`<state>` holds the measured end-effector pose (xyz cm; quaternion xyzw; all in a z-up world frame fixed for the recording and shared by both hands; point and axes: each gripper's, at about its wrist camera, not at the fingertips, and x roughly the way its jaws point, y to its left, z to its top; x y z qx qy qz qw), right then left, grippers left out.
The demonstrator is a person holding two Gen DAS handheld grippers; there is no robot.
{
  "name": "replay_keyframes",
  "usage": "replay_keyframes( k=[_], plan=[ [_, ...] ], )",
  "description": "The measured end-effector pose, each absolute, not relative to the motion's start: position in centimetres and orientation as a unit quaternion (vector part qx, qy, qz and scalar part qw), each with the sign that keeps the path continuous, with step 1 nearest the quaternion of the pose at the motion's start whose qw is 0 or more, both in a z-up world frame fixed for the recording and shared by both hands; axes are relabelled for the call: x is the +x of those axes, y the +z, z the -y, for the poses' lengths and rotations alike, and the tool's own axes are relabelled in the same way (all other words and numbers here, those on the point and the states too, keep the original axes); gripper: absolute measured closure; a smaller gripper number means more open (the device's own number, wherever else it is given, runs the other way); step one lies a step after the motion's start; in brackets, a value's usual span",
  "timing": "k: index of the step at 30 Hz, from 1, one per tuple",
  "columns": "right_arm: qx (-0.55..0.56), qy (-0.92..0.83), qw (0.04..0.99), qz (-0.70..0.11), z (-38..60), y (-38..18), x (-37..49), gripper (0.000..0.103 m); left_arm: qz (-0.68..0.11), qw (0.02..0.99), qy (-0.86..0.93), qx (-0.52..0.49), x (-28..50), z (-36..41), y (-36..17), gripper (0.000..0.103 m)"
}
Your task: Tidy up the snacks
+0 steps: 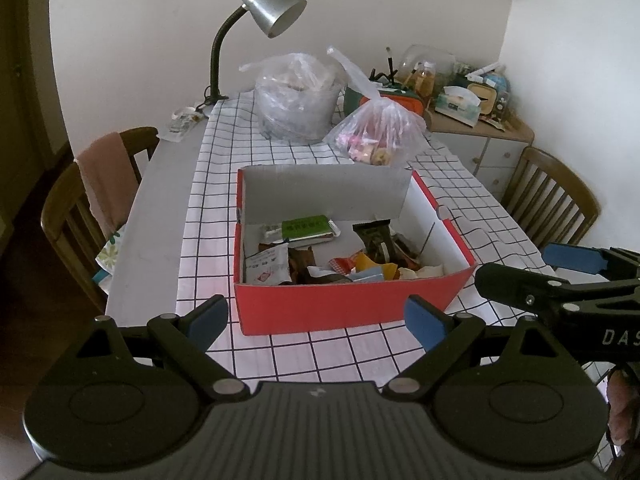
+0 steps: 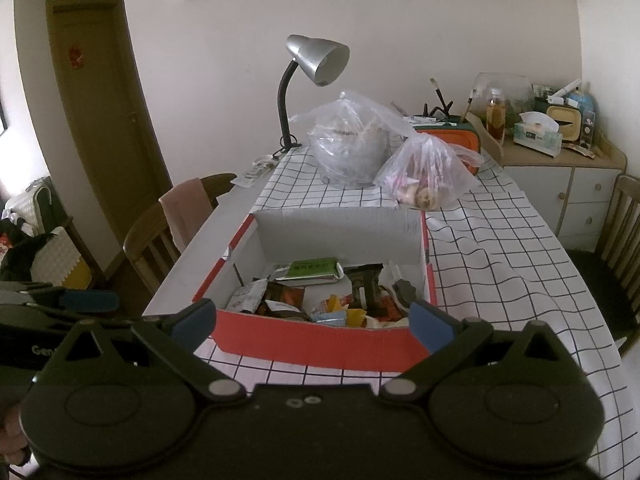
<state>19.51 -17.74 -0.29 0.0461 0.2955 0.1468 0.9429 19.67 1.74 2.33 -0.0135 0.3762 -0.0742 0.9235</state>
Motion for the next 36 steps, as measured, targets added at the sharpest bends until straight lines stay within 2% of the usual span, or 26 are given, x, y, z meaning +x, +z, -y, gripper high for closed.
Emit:
replay_keyframes(
  k=[36],
  plan=[
    [0.062,0.137,0.942,-0.3,18.11,-0.35,19.0,0.0,-0.379,0.922,-0.076,-0.011,19.65,-1.14,2.64,0.008]
  ],
)
